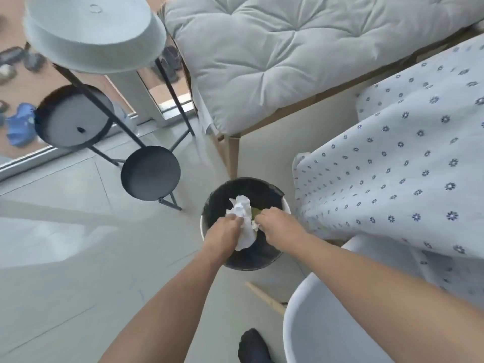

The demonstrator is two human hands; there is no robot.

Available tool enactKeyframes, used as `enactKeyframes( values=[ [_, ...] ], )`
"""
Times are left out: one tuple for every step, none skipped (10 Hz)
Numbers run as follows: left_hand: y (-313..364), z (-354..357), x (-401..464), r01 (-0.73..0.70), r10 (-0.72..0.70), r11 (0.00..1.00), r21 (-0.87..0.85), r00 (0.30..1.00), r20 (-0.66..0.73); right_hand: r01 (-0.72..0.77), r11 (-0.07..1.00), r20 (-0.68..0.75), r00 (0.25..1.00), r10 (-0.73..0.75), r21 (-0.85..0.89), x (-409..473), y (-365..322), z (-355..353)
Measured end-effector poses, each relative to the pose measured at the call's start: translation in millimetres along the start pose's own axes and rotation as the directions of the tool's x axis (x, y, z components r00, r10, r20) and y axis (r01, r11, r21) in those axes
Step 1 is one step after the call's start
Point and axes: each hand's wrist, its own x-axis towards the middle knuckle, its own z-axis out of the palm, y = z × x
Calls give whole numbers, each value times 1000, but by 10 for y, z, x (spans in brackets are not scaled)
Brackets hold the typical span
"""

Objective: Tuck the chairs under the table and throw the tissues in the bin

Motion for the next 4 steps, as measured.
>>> enactKeyframes(
  values=[
    [-54,203,160,-33,18,983,183,996,82,-87,996,159,983,89,-17,155,104,187],
    [-60,207,133,14,-34,979,201,995,94,-98,984,264,955,134,-146,150,175,262],
    [2,7,2,25,-46,976,215,994,96,-105,983,240,961,140,-152,8,180,123],
    [85,-295,-154,37,-61,967,254,994,89,-109,986,218,967,135,-124,-170,117,-110]
  ],
)
